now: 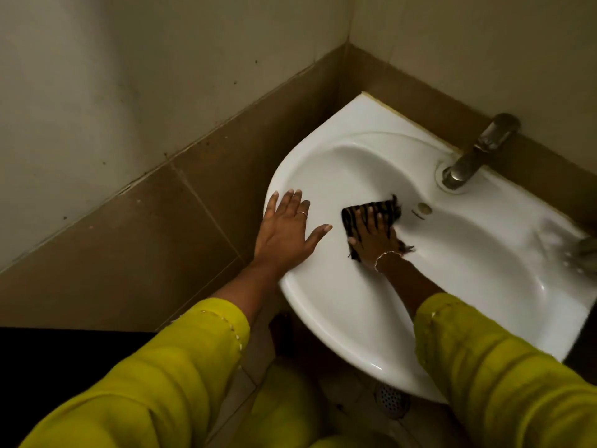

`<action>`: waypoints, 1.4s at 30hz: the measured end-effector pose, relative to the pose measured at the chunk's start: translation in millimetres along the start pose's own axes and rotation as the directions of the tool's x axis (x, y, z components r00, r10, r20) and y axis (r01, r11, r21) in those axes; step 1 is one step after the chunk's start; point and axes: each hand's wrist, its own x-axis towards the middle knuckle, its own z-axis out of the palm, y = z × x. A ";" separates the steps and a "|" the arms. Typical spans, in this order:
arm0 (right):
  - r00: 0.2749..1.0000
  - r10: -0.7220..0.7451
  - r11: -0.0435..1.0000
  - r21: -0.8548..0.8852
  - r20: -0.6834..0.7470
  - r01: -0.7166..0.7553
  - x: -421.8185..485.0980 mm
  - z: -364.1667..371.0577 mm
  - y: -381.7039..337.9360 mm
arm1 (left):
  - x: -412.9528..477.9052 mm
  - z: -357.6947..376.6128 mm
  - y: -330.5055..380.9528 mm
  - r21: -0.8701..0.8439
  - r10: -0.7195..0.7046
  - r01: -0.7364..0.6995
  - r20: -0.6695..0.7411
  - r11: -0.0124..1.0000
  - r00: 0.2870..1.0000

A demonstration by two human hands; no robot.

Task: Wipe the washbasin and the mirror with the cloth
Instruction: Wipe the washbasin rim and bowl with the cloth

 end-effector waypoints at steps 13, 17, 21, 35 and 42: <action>0.907 -0.418 0.858 0.304 -0.057 0.415 -36.3 31.1 -27.2 | 1.9 1.6 -1.9 0.039 0.003 -0.004 0.044 0.999 0.999; 0.781 -0.616 0.651 0.493 -0.103 0.578 -61.6 33.7 -10.6 | 1.5 2.6 -1.9 0.034 0.000 -0.001 0.040 0.999 0.999; 0.756 -0.655 0.615 0.583 0.002 0.531 -92.3 25.4 27.6 | 1.8 1.4 -1.4 0.054 0.009 -0.012 0.041 0.998 0.999; 0.988 0.109 0.324 0.936 0.107 -0.137 -113.8 -42.1 128.9 | 0.5 0.9 -1.0 0.040 -0.008 0.006 0.034 0.999 0.999; 0.975 0.046 -0.426 0.887 0.220 -0.180 -142.2 -38.0 116.6 | 1.0 2.4 -2.0 0.036 -0.003 0.002 0.030 0.999 1.000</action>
